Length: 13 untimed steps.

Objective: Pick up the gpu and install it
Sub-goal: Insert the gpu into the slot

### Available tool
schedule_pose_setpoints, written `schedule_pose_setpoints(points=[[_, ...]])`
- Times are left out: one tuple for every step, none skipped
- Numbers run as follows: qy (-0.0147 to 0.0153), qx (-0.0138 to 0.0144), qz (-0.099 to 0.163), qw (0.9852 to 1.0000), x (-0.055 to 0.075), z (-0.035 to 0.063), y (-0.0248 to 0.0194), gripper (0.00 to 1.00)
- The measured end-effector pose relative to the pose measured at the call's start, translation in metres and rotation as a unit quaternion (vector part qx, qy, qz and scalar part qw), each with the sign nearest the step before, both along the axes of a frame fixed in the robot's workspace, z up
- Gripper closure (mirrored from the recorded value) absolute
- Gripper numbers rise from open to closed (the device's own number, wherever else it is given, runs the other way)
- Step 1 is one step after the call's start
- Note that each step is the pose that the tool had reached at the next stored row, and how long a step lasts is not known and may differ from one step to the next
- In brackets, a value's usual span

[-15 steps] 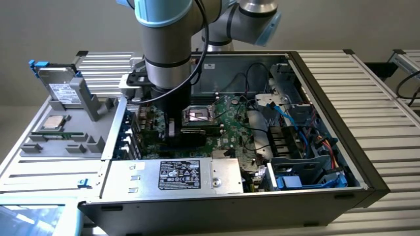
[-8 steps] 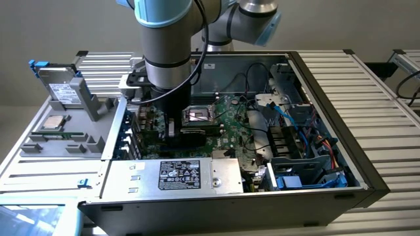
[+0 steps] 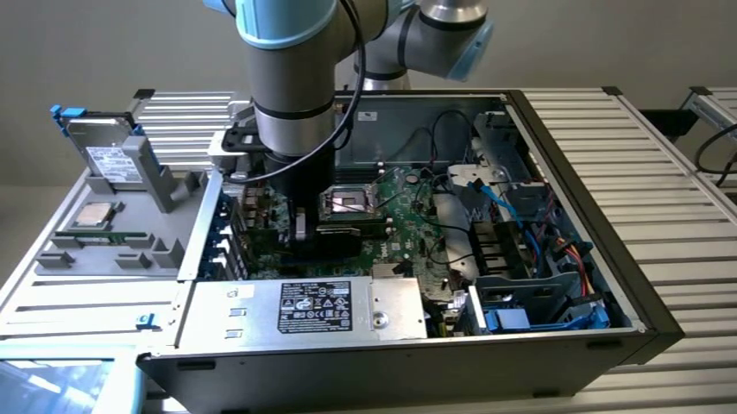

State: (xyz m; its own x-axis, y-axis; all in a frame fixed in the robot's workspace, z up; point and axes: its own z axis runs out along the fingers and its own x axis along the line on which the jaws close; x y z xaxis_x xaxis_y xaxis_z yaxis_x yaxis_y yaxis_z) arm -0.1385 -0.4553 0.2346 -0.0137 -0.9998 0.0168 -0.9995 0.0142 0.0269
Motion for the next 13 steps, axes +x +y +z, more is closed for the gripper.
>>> schedule_pose_setpoints(points=[[0.0,0.0,0.0,1.0,0.0,0.0,0.0,0.72],[0.0,0.0,0.0,1.0,0.0,0.0,0.0,0.72],[0.0,0.0,0.0,1.0,-0.0001,0.0,0.0,0.72],[0.0,0.0,0.0,1.0,-0.0001,-0.0001,0.0,0.72],[0.0,0.0,0.0,1.0,-0.0001,-0.0001,0.0,0.72],[-0.0002,0.0,0.0,1.0,-0.0001,-0.0003,0.0,0.72],[-0.0003,0.0,0.0,1.0,-0.0001,-0.0003,0.0,0.72],[-0.0003,0.0,0.0,1.0,-0.0001,-0.0003,0.0,0.72],[-0.0003,0.0,0.0,1.0,-0.0001,-0.0003,0.0,0.72],[-0.0003,0.0,0.0,1.0,-0.0001,-0.0003,0.0,0.72],[-0.0003,0.0,0.0,1.0,-0.0001,-0.0003,0.0,0.72],[-0.0004,0.0,0.0,1.0,-0.0002,-0.0003,0.0,0.72],[-0.0003,0.0,0.0,1.0,-0.0001,-0.0003,0.0,0.72]])
